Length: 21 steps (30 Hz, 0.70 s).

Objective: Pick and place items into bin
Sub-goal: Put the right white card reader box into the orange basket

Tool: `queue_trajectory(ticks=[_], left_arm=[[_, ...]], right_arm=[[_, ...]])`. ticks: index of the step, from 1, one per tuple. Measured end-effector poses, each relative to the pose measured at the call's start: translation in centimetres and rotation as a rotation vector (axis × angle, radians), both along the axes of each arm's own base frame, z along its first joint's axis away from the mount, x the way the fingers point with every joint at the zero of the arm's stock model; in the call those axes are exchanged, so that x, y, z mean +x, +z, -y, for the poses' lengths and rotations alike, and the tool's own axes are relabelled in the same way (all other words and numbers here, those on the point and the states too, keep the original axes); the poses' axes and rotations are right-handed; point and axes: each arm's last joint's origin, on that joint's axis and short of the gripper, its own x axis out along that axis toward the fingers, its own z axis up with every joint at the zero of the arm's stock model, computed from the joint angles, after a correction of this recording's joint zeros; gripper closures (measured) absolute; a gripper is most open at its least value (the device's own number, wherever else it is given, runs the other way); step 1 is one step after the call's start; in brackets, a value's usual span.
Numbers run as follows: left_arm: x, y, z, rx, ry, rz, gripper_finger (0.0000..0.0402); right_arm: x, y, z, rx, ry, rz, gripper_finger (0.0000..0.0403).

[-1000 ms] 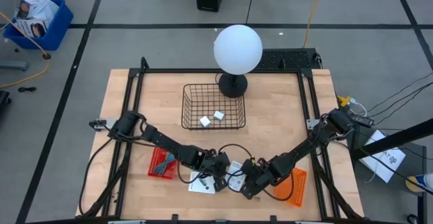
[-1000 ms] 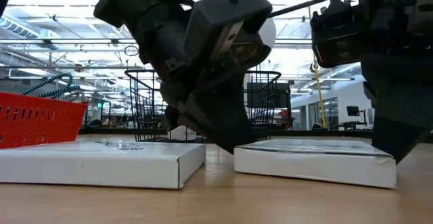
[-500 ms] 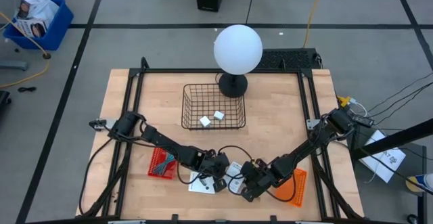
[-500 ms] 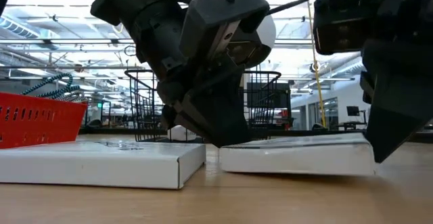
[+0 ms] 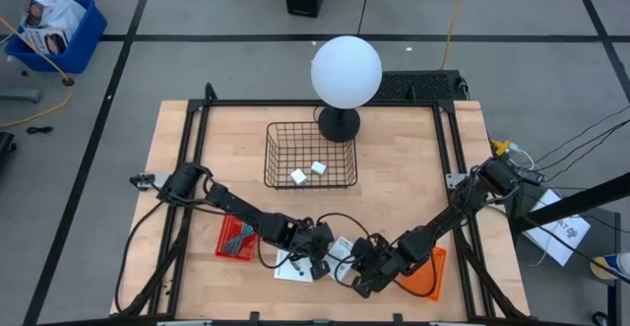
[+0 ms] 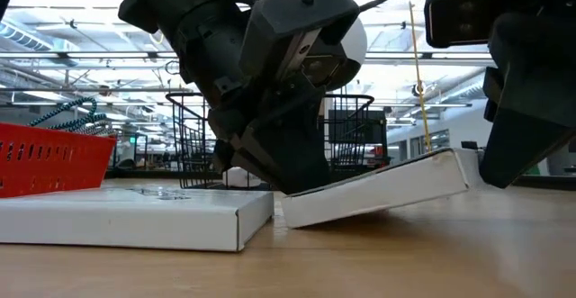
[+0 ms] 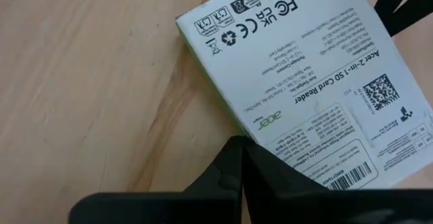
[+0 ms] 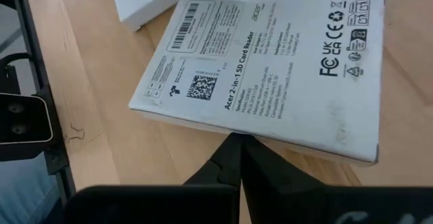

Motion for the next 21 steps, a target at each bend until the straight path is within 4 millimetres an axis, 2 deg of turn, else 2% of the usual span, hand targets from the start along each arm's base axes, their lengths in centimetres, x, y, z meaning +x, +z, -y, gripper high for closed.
queue_trajectory(ticks=[8,16,21], left_arm=[[-0.01,-0.01,0.01,0.0,0.001,-0.001,0.0381],[0.01,0.03,0.02,-0.002,0.0,0.0,0.0398],[0.04,0.05,0.05,-0.02,-0.003,-0.002,0.0385]], right_arm=[[0.39,0.36,-0.32,0.008,0.036,0.051,0.0403],[0.58,0.69,-0.42,0.008,0.043,0.079,0.0403],[0.64,0.74,-0.43,-0.005,0.05,0.092,0.0403]])
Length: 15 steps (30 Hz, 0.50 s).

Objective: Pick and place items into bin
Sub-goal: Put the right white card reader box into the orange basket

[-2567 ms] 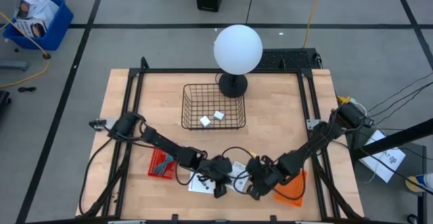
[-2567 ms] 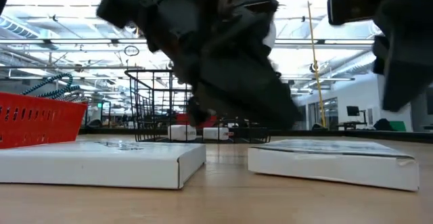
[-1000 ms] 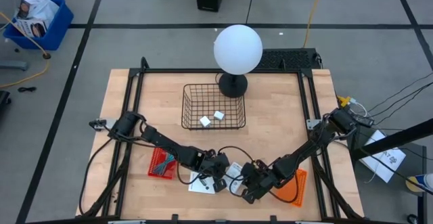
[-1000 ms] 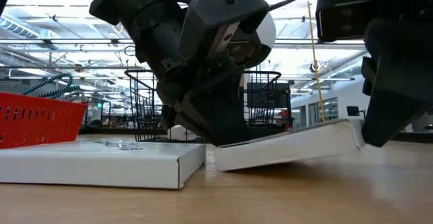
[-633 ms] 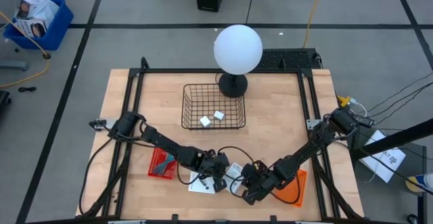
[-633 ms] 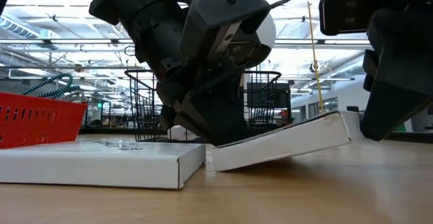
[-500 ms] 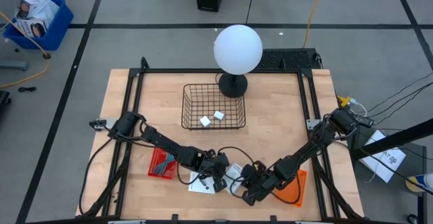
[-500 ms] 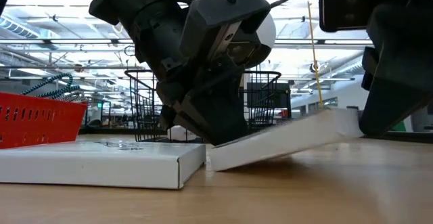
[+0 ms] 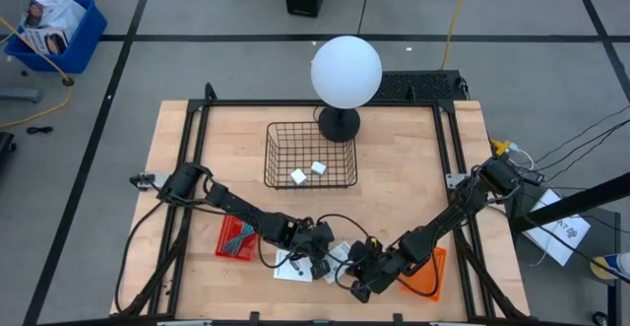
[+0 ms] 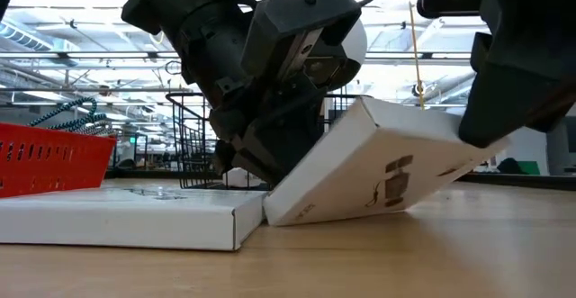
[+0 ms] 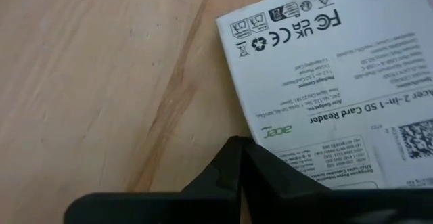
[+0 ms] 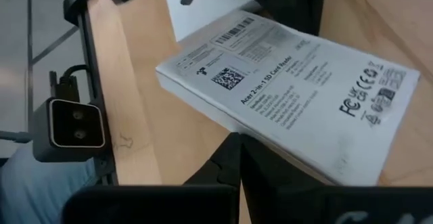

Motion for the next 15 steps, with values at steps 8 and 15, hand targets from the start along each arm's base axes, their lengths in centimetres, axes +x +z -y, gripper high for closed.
queue_trajectory(ticks=[8,15], left_arm=[[0.0,0.0,-0.05,0.002,-0.003,-0.002,0.0396],[0.01,0.02,-0.05,0.002,0.0,0.0,0.0381]], right_arm=[[0.19,0.24,0.06,-0.028,0.002,0.034,0.0403],[0.24,0.62,0.21,-0.061,-0.011,0.066,0.0403]])
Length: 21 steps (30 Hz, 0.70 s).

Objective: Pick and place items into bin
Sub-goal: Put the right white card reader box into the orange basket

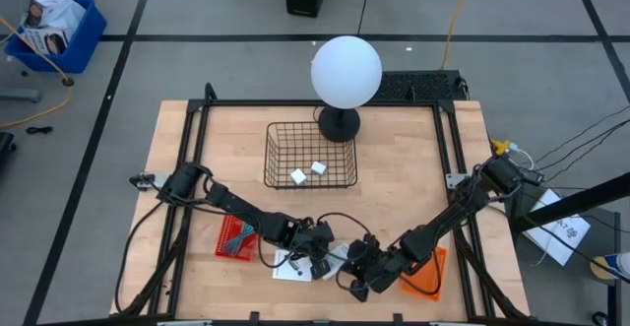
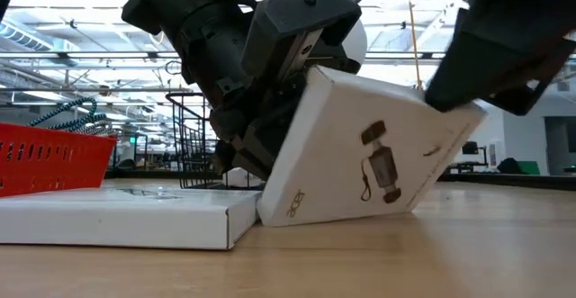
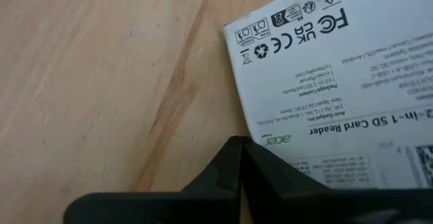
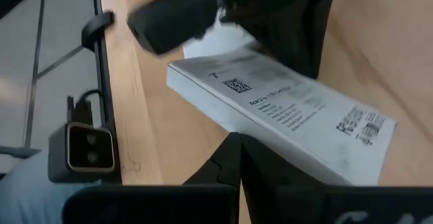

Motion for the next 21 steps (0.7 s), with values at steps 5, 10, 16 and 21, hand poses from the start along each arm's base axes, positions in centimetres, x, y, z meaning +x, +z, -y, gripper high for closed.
queue_trajectory(ticks=[5,10,16,21], left_arm=[[0.0,0.0,0.0,0.006,-0.004,0.002,0.038],[0.1,0.0,0.0,0.006,-0.005,0.009,0.0397],[0.2,0.2,0.0,0.005,-0.003,0.017,0.0383],[0.1,0.3,0.0,0.022,-0.012,0.018,0.0379]], right_arm=[[0.2,0.1,0.3,-0.007,-0.015,0.012,0.0403],[0.7,0.3,0.5,-0.009,-0.008,0.037,0.0403],[1.1,0.3,0.9,-0.012,-0.001,0.05,0.0403],[1.2,0.3,1.2,-0.017,0.0,0.049,0.0403]])
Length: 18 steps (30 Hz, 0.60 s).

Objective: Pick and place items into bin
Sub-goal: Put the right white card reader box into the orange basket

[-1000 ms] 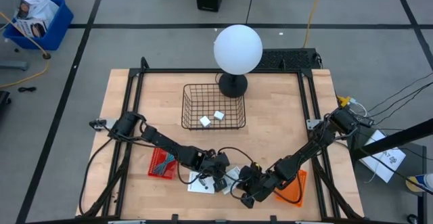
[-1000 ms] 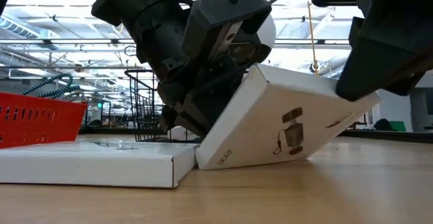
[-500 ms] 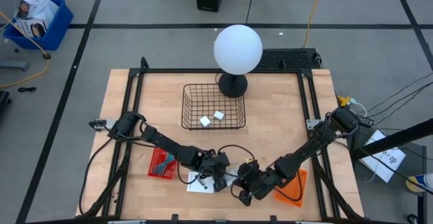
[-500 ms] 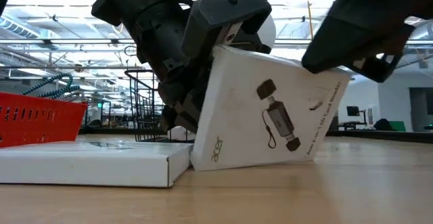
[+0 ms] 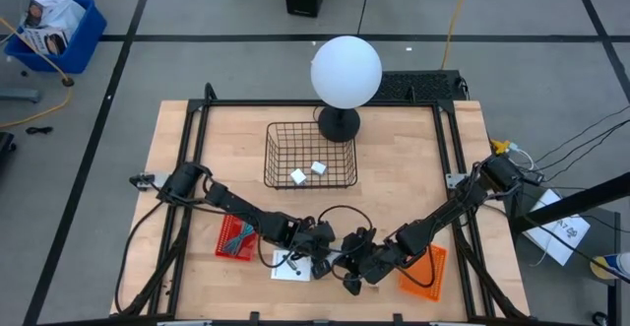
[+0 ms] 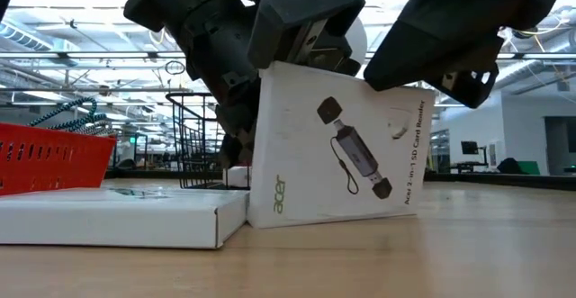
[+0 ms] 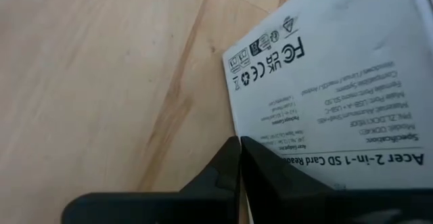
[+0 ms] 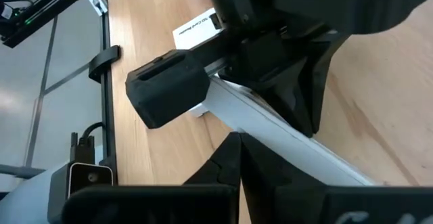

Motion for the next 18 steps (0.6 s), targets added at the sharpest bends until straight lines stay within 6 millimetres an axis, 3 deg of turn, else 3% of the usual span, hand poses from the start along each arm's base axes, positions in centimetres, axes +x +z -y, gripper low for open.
queue_trajectory(ticks=[8,18], left_arm=[[0.0,0.0,-0.3,0.025,0.017,-0.007,0.0397],[-0.1,-0.3,-0.6,0.059,0.032,-0.027,0.0393]], right_arm=[[0.1,-0.5,0.6,-0.022,0.0,-0.029,0.0403],[0.3,-0.7,1.3,-0.035,-0.02,-0.044,0.0403]])
